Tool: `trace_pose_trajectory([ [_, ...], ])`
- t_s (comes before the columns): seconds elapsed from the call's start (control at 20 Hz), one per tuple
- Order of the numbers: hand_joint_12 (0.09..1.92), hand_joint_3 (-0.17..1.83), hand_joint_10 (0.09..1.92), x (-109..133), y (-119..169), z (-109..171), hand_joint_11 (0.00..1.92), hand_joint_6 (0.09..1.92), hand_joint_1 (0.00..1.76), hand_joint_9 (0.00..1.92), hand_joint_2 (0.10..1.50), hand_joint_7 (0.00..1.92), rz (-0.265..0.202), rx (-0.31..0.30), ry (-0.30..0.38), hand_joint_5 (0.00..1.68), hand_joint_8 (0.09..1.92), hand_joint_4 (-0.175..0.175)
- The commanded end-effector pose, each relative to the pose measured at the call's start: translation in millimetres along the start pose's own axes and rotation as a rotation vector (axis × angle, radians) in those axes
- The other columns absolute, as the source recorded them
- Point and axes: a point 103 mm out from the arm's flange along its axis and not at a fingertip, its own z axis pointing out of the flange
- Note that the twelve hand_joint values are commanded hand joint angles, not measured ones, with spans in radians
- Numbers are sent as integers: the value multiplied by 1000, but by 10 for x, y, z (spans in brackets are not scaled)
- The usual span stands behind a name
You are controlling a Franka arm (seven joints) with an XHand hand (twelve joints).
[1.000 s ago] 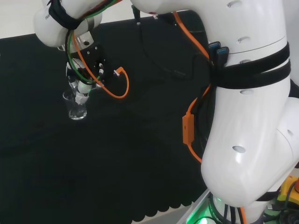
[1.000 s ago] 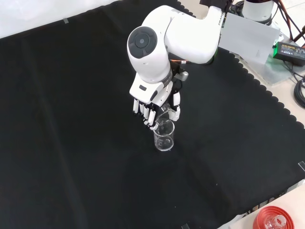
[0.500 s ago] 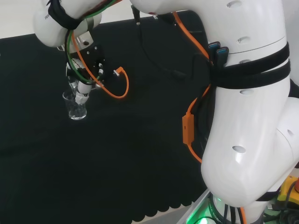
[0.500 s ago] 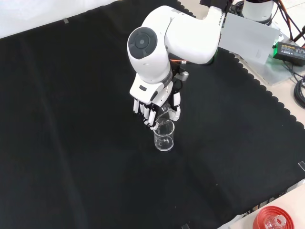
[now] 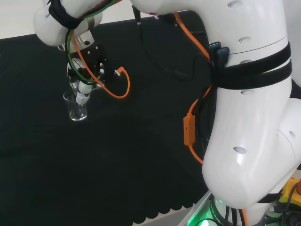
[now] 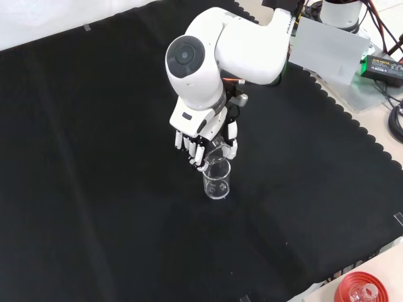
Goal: Pour the water from the handheld beaker into the one on the table.
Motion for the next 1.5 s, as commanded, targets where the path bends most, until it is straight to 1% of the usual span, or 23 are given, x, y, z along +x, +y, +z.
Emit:
trace_pose_trajectory([
  [0.05, 1039, 6, 183, -13, -13, 12, 895, 681, 1086, 1297, 1018, 1447, -4, 0, 8, 1192, 110, 175],
  [0.15, 1039, 6, 182, -13, -12, 10, 897, 681, 1086, 1298, 1018, 1447, -5, -2, 9, 1192, 110, 175],
  [0.3, 1042, 7, 182, 1, -15, -5, 915, 682, 1086, 1304, 1018, 1449, -12, -27, 21, 1192, 109, 175],
  [0.55, 1012, 10, 172, 2, -30, -1, 959, 682, 1086, 1319, 1017, 1456, -25, -46, 67, 1192, 104, 175],
  [0.75, 1008, 10, 170, -30, -35, 30, 976, 681, 1087, 1325, 1016, 1458, -26, -58, 141, 1194, 103, 175],
  [0.85, 997, 12, 165, -49, -43, 47, 985, 677, 1088, 1329, 1015, 1460, -24, -71, 158, 1196, 101, 175],
  [1.15, 980, 14, 155, -148, -68, 67, 999, 671, 1088, 1336, 1012, 1463, -19, -112, 242, 1199, 96, 175],
  [1.3, 979, 15, 154, -289, -155, 88, 1001, 671, 1088, 1338, 1012, 1463, -21, -151, 321, 1199, 95, 175],
  [1.45, 977, 16, 151, -298, -106, 133, 1001, 671, 1088, 1336, 1011, 1463, -17, -178, 382, 1199, 94, 175],
  [1.5, 977, 16, 150, -313, -95, 151, 1000, 671, 1088, 1335, 1011, 1463, -23, -193, 414, 1199, 94, 175],
])
